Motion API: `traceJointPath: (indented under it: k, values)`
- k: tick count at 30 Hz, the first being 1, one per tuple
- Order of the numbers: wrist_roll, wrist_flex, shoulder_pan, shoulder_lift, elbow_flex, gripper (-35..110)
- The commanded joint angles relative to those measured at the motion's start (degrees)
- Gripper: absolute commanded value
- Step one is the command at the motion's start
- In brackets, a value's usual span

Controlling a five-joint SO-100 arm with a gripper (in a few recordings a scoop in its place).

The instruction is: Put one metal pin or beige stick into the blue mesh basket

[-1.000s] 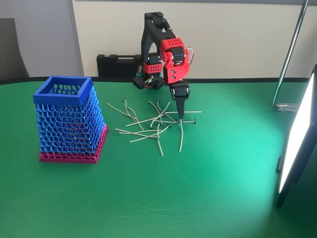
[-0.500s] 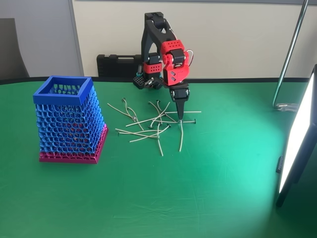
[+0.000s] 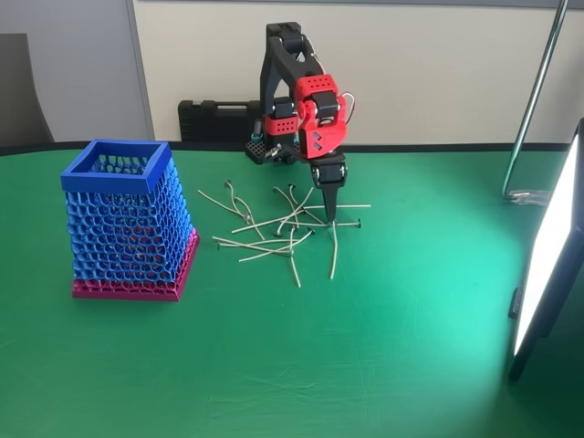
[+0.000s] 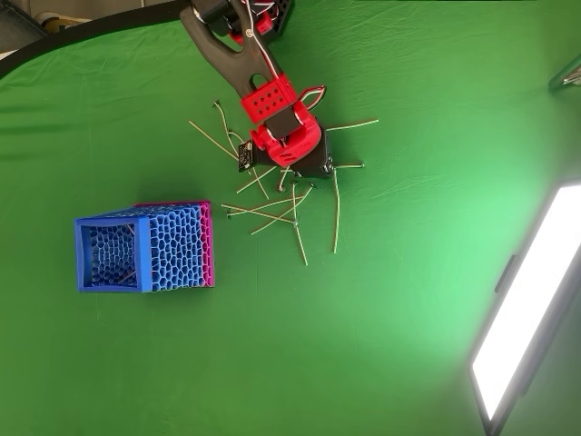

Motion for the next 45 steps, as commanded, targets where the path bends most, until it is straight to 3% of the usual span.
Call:
traceJointPath:
  k: [1,17,25,45]
  values:
    - [-0.4,-0.7,0.2,0.3,0.3,14]
    - [-0.7,-1.1,0.3,-0.5,0.4,12]
    - [-1.3,-1.3,0.2,-0.6,0.3,1]
    - [-1.1,0.4,1.3,3.5,-0.1,1]
